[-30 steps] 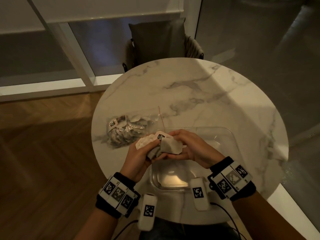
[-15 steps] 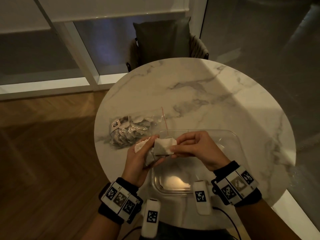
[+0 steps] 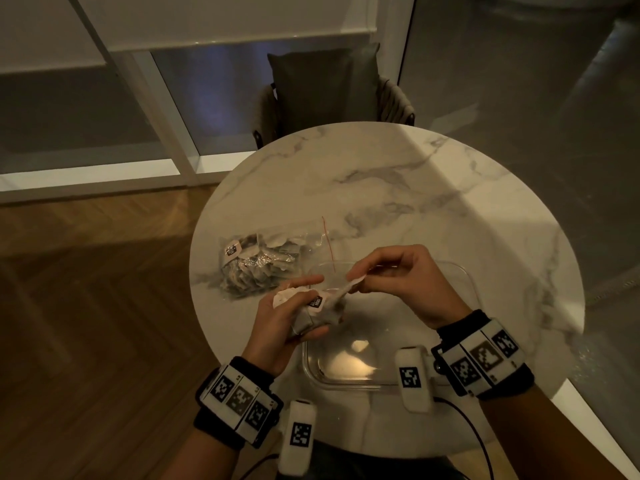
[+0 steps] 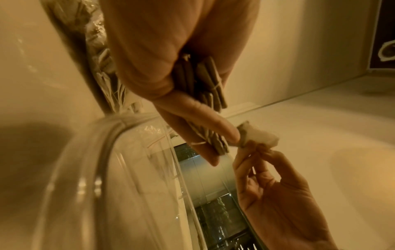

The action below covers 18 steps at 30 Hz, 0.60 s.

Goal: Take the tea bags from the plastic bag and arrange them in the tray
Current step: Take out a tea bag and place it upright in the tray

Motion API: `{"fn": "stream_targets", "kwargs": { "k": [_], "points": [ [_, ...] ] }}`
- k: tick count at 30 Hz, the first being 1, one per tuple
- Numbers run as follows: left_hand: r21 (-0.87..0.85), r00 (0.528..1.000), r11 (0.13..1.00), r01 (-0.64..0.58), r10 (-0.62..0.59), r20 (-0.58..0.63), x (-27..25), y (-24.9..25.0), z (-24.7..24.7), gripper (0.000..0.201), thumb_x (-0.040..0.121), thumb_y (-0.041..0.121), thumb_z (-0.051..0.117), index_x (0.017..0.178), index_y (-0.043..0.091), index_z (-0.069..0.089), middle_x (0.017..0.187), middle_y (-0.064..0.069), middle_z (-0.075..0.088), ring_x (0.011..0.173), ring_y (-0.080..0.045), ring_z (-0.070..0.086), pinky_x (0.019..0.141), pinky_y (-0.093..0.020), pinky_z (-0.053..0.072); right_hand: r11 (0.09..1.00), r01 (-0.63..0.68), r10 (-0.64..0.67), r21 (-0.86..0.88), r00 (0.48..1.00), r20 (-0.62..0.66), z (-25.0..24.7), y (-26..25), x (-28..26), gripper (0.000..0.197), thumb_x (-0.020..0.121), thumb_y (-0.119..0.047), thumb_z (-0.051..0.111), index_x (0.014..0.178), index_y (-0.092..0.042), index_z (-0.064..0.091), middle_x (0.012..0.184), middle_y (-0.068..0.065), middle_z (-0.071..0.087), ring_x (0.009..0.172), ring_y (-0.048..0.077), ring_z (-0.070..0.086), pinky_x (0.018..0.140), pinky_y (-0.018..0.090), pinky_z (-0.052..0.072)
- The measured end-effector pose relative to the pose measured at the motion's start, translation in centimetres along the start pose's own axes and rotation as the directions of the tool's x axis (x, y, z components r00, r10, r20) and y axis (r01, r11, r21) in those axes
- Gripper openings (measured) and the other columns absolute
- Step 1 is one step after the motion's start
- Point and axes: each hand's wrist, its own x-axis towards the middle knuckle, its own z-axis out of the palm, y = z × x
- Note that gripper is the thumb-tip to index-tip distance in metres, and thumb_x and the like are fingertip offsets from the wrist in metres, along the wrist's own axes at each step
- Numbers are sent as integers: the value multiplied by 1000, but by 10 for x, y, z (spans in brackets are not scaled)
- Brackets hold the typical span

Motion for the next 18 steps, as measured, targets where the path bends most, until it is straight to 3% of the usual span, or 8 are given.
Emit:
{"fn": "stream_targets", "kwargs": {
  "k": [2, 5, 10, 13, 18],
  "points": [
    [5, 1000, 1000, -2, 2, 1, -1, -1, 0, 19, 87, 6, 65, 103, 14, 72, 92, -7, 74, 80, -17, 73, 51, -26, 55, 999, 47, -46, -6, 998, 33, -3, -1, 0, 15, 74, 15, 71, 81, 1, 72, 89, 19, 73, 87, 25, 72, 81, 27, 56],
    [8, 1000, 1000, -16, 16, -4, -1, -2, -1, 17, 82, 4, 71, 96, 14, 73, 87, -8, 75, 78, -19, 73, 51, -28, 56, 996, 88, -85, -33, 993, 80, -8, 0, 0, 18, 68, 18, 74, 77, 1, 72, 91, 19, 72, 88, 23, 70, 83, 25, 54],
    [82, 994, 996, -21, 29, -101, 3, -7, -5, 27, 80, -2, 73, 105, 9, 73, 99, -19, 73, 78, -23, 73, 52, -27, 56, 990, 111, -101, -85, 989, 110, -14, 3, 0, 18, 65, 17, 76, 74, 2, 71, 89, 15, 72, 86, 21, 69, 79, 24, 54],
    [75, 992, 996, 42, -33, -123, 6, -10, -7, 34, 80, -5, 73, 110, 10, 71, 99, -20, 73, 75, -23, 73, 52, -26, 57, 993, 106, -100, -60, 990, 100, -16, 4, -1, 18, 66, 16, 77, 77, 3, 71, 86, 14, 72, 86, 22, 70, 80, 25, 55],
    [72, 986, 995, 65, -52, -161, 8, -12, -3, 30, 79, -6, 72, 106, 6, 71, 95, -18, 73, 76, -22, 73, 52, -24, 56, 997, 55, -51, -61, 997, 56, -18, 5, -3, 22, 69, 14, 75, 88, 3, 73, 87, 13, 74, 86, 23, 71, 80, 27, 57]
  ]
}}
